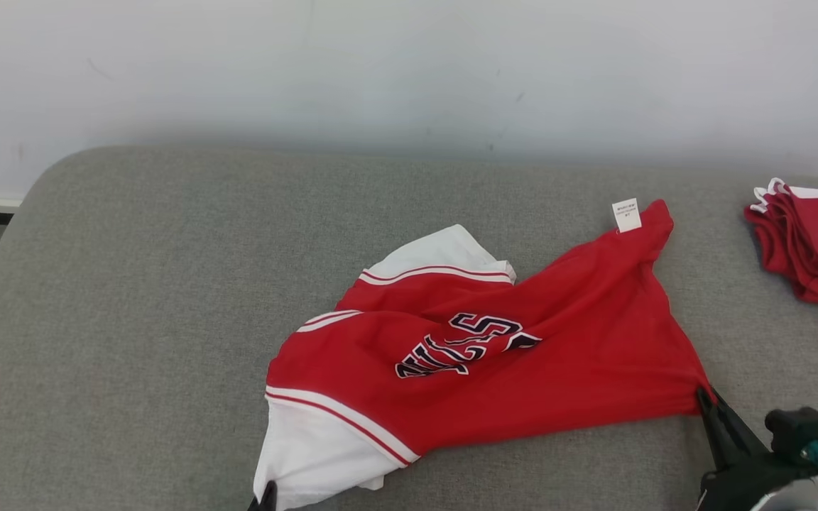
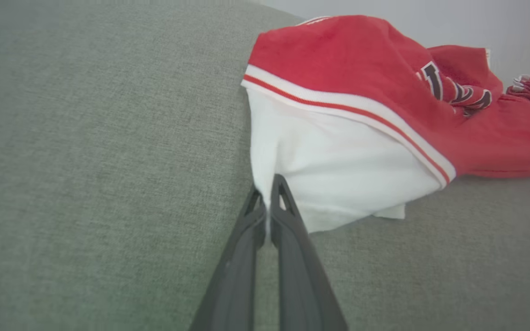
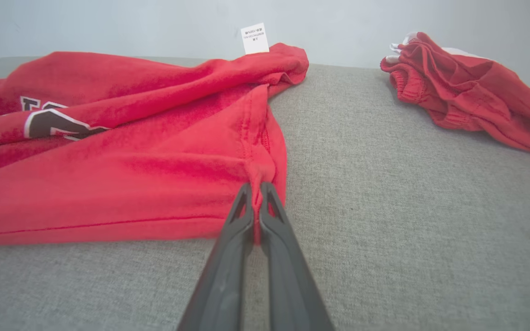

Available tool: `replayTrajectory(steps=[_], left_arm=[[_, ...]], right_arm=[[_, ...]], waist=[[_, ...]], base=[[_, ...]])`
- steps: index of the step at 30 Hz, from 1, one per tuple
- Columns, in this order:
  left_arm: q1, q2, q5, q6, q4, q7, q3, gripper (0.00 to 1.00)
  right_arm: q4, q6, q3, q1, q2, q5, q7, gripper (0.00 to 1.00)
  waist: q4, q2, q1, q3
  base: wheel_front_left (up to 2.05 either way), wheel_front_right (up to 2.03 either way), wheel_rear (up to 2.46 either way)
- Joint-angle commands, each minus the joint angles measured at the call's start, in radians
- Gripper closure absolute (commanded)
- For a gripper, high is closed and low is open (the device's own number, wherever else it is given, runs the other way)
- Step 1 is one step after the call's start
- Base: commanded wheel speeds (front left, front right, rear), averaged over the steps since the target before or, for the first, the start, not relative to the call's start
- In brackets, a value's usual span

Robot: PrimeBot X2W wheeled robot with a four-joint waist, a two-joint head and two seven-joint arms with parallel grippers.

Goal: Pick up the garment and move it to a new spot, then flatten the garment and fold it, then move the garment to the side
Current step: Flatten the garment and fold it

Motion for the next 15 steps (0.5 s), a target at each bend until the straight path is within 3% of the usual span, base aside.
replayTrajectory(steps=[1,9,15], left_arm=[[0.023,0.005,-0.002,0.001,-0.02,-0.002,0.008,1.0],[0.098,0.013,-0.02,0.001,-0.177,-0.002,0.05,1.0],[0.0,0.077,-0.052,0.001,-0.282,0.009,0.031,1.0]], right_arm=[[-0.023,-0.002,-0.005,0.028,-0.006,0.007,-0.001,1.0],[-0.201,-0.002,-0.02,0.173,-0.018,0.039,-0.001,1.0],[-0.31,-0.002,-0.004,0.119,-0.04,0.077,0.025,1.0]], waist=[[-0.001,-0.0001,-0.0001,-0.01],[-0.015,-0.0001,-0.0001,-0.028],[-0.037,-0.0001,-0.0001,-0.022]], base=[[0.0,0.0,0.0],[0.0,0.0,0.0],[0.0,0.0,0.0]])
